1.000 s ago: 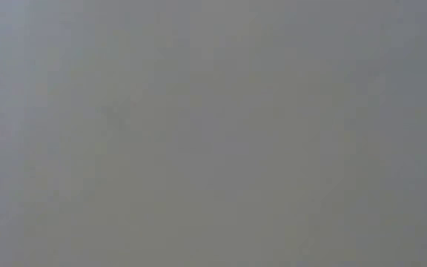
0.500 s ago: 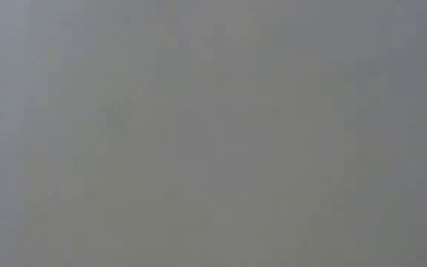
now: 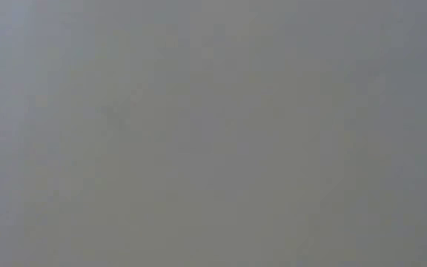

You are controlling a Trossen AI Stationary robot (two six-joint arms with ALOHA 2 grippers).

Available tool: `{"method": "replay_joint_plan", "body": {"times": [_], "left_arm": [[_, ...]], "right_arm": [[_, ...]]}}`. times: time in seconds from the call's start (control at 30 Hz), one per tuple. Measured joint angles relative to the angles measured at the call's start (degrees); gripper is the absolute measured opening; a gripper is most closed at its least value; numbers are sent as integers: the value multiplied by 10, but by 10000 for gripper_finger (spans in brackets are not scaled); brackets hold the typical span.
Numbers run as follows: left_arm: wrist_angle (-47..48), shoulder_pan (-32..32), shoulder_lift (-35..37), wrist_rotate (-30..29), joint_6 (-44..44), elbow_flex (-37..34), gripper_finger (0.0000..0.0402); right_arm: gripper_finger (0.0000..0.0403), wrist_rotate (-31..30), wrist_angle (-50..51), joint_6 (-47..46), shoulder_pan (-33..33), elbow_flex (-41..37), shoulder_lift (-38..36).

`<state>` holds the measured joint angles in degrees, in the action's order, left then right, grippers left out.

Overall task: Pick & Place Toothbrushes
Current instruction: Put the orange toothbrush into the bottom transparent bin

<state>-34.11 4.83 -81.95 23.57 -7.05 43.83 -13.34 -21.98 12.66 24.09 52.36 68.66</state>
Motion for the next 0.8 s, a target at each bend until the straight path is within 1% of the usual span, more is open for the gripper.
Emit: {"method": "replay_joint_plan", "body": {"times": [0.17,0.23,0.37,0.43,0.63,0.7,0.8], "left_arm": [[-27,-26,0,10,-5,0,3],[-42,-45,0,23,-22,0,3],[-69,-84,0,24,-60,0,3],[-84,-100,0,14,-76,0,3],[-160,-117,0,-57,-77,0,5],[-190,-117,0,-67,-77,0,12],[-220,-117,0,-67,-77,3,34]], "right_arm": [[8,0,-5,9,7,0,0],[8,0,-5,10,7,0,0],[8,0,3,10,6,0,0],[8,0,5,10,6,0,0],[8,0,5,14,6,0,0],[8,0,5,14,5,0,0],[8,0,5,15,5,0,0]]}}
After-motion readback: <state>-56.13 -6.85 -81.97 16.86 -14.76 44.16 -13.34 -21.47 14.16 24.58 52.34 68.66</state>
